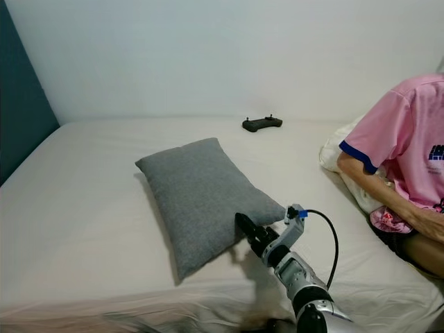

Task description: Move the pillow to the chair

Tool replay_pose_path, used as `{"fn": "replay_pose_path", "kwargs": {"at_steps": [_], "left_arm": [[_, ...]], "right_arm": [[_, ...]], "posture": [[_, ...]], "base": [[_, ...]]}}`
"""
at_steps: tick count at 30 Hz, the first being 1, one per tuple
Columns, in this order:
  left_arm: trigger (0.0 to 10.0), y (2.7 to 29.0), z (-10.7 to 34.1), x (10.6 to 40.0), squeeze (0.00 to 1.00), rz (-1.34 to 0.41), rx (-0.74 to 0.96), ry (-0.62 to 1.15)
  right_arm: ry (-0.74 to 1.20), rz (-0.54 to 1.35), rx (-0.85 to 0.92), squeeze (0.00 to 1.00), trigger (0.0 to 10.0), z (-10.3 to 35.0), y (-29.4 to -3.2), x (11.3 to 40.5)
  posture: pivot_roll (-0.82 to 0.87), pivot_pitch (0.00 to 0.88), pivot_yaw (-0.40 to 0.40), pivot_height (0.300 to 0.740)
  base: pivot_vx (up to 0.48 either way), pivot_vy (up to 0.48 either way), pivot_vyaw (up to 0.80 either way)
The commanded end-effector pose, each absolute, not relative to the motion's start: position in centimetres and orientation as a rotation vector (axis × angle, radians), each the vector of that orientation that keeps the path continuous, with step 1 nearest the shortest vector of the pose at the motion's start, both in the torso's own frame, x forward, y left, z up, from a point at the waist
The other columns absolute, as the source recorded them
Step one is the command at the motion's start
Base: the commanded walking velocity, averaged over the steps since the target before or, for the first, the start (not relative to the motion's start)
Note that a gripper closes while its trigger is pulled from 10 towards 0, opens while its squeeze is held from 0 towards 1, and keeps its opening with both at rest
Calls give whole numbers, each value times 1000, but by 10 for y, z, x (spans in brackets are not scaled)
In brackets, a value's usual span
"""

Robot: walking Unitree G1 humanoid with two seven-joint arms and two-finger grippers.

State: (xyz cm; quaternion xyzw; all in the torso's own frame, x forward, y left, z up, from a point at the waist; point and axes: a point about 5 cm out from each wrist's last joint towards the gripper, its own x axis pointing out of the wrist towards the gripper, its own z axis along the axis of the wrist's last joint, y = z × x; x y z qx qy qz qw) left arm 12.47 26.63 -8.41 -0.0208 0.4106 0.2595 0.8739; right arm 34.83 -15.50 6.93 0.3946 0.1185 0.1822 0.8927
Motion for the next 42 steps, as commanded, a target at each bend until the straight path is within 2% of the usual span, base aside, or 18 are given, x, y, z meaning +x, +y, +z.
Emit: {"fn": "replay_pose_path", "kwargs": {"at_steps": [1,3,7,9,17,18,20,28,29,30,31,42], "left_arm": [[10000,269,-86,115,0,531,-18,874],[10000,272,-86,110,0,517,4,879],[10000,282,-83,104,0,514,35,876],[10000,282,-83,104,0,514,35,876],[10000,287,-82,100,0,511,51,876],[10000,287,-82,100,0,511,51,876],[10000,282,-81,108,0,501,42,855],[10000,281,-81,110,0,495,39,845],[10000,281,-81,110,0,493,41,845],[10000,281,-81,110,0,493,41,845],[10000,282,-81,109,0,494,42,846],[10000,284,-80,111,0,495,46,850]], "right_arm": [[224,303,839,0,10000,73,-162,353],[207,287,846,0,10000,78,-164,356],[150,313,872,0,10000,90,-166,362],[150,313,872,0,10000,90,-166,362],[108,391,871,0,10000,106,-161,369],[108,391,871,0,10000,106,-161,369],[141,437,846,0,10000,112,-143,374],[174,469,839,0,10000,112,-130,374],[170,486,845,0,4353,113,-127,374],[170,486,845,0,4353,113,-127,374],[164,501,851,0,0,114,-124,375],[172,506,805,0,0,110,-121,372]], "posture": [[144,163,-45,482],[169,169,-19,472],[184,178,-16,447],[184,178,-16,447],[182,179,-1,402],[182,179,-1,402],[175,180,-11,402],[177,187,-5,402],[177,187,-5,402],[177,187,-5,402],[177,190,-3,402],[154,174,-3,402]], "base": [[0,0,0],[0,0,0],[0,0,0],[0,0,0],[0,0,0],[0,0,0],[0,0,0],[0,0,0],[0,0,0],[0,0,0],[0,0,0],[0,0,0]]}}
